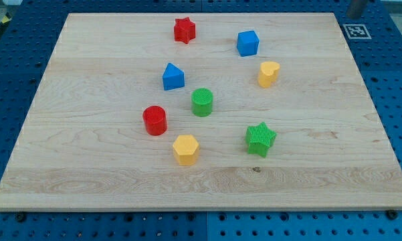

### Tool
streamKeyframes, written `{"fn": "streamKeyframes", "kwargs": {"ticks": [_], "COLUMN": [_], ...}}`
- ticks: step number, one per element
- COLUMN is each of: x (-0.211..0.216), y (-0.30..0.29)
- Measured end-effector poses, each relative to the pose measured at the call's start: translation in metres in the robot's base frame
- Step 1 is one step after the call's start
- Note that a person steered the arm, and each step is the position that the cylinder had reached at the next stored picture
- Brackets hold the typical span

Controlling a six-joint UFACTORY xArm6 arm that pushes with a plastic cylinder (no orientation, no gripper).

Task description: Move your arm towards blue cube

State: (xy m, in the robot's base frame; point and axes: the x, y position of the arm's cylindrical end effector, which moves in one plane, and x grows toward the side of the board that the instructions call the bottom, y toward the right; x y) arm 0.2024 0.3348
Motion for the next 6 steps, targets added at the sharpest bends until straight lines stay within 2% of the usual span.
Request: {"fn": "streamKeyframes", "kwargs": {"ticks": [2,3,4,5,6], "x": [0.002,0.035,0.072,0.074,0.079], "y": [0.000,-0.031,-0.090,-0.095,-0.154]}}
